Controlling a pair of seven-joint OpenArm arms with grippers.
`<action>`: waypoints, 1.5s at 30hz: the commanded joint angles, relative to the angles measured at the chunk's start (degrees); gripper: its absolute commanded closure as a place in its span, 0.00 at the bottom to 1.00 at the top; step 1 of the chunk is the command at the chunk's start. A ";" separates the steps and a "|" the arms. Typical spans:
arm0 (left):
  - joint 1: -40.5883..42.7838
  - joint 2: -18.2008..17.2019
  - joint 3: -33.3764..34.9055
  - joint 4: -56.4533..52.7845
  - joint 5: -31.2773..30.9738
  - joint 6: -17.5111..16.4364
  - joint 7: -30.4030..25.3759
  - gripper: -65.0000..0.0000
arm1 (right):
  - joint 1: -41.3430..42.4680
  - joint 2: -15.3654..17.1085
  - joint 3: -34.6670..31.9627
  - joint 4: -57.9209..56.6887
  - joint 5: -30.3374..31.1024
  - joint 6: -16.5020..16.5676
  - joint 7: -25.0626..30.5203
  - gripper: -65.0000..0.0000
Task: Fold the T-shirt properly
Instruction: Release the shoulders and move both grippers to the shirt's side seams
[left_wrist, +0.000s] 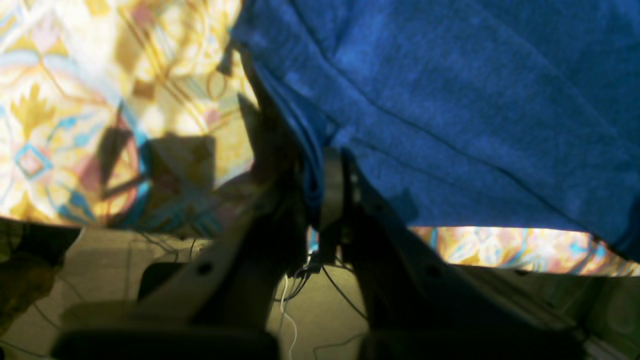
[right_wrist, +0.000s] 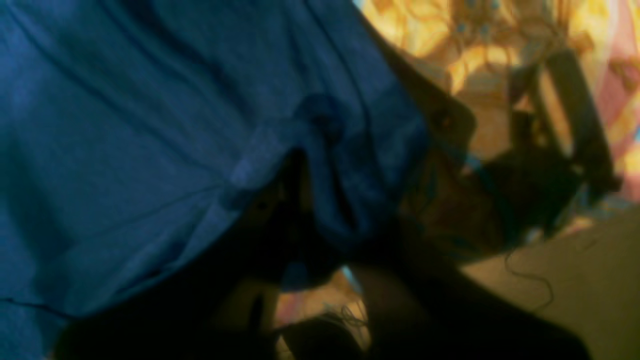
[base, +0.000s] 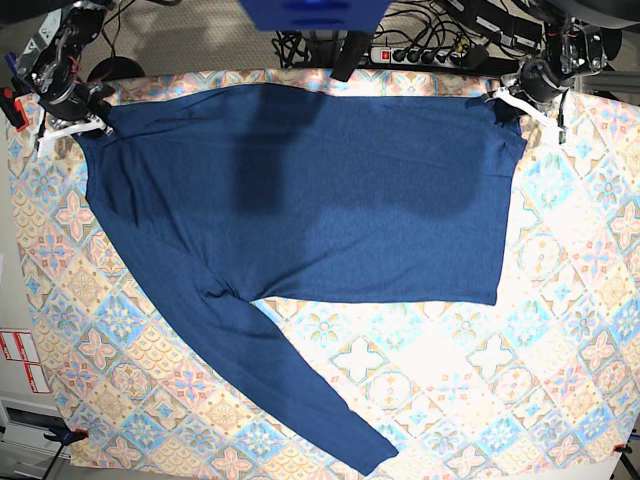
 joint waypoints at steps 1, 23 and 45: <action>0.23 -0.80 -0.56 0.61 -0.26 -0.19 -0.84 1.00 | 0.10 1.11 0.50 1.03 0.79 0.21 1.19 1.00; 3.39 -0.80 -4.08 3.60 -1.49 -0.10 -0.58 0.31 | -1.13 1.20 3.92 2.61 0.62 0.04 1.10 0.56; -33.97 -0.45 -5.22 -10.21 3.26 -0.10 7.16 0.25 | 17.25 8.58 -16.91 7.80 -4.22 0.04 1.10 0.56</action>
